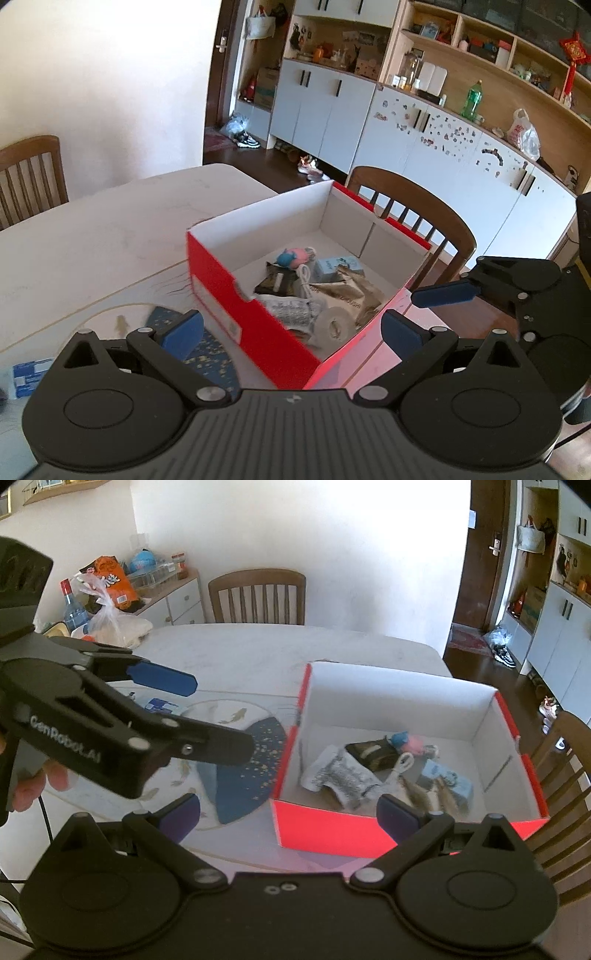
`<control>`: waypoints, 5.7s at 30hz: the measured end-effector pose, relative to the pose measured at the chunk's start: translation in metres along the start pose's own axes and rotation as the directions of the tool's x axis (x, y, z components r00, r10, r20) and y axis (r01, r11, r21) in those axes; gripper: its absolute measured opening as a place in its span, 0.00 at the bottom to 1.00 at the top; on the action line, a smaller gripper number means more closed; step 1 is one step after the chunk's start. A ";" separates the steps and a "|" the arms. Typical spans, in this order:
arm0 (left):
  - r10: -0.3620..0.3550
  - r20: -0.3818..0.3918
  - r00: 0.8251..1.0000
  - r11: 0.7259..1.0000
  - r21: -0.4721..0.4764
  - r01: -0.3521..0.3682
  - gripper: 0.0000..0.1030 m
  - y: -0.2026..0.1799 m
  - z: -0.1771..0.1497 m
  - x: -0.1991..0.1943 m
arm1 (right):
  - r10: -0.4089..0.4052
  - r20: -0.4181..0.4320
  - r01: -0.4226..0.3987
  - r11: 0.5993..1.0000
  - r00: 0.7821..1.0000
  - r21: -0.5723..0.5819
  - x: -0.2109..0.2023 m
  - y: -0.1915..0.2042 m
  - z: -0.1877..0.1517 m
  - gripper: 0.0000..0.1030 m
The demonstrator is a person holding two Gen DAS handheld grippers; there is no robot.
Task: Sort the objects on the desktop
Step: 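Withdraw both tools from the box back over the table items, then grasp the dark crumpled bag with the left tool while the right tool grasps the blue bar, then carry the dark bag and blue bar with both tools over the shoebox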
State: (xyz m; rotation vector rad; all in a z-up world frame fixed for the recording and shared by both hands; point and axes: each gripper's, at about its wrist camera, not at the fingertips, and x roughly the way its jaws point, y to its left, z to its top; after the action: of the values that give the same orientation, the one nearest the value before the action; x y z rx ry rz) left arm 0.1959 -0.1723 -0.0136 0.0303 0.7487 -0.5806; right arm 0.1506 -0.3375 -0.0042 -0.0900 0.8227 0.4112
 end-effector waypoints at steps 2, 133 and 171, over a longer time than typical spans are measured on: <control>0.012 0.008 1.000 1.000 0.000 -0.012 1.00 0.009 -0.005 -0.008 | -0.006 -0.005 0.005 1.000 1.000 -0.009 0.004 0.009 0.003 0.99; 0.263 -0.031 0.964 0.958 -0.114 -0.264 0.47 0.327 -0.135 -0.021 | 0.146 -0.232 -0.227 0.898 0.962 -0.376 0.274 0.219 0.103 0.35; 0.262 -0.043 0.964 0.953 -0.149 -0.266 0.44 0.275 -0.142 -0.074 | 0.102 -0.187 -0.133 0.978 0.977 -0.159 0.188 0.212 0.078 0.35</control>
State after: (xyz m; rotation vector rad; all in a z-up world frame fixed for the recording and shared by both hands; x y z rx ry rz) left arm 0.2025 0.1273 -0.1187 -0.0053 0.7943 -0.2669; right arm 0.2358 -0.0644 -0.0706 -0.2410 0.9706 0.5923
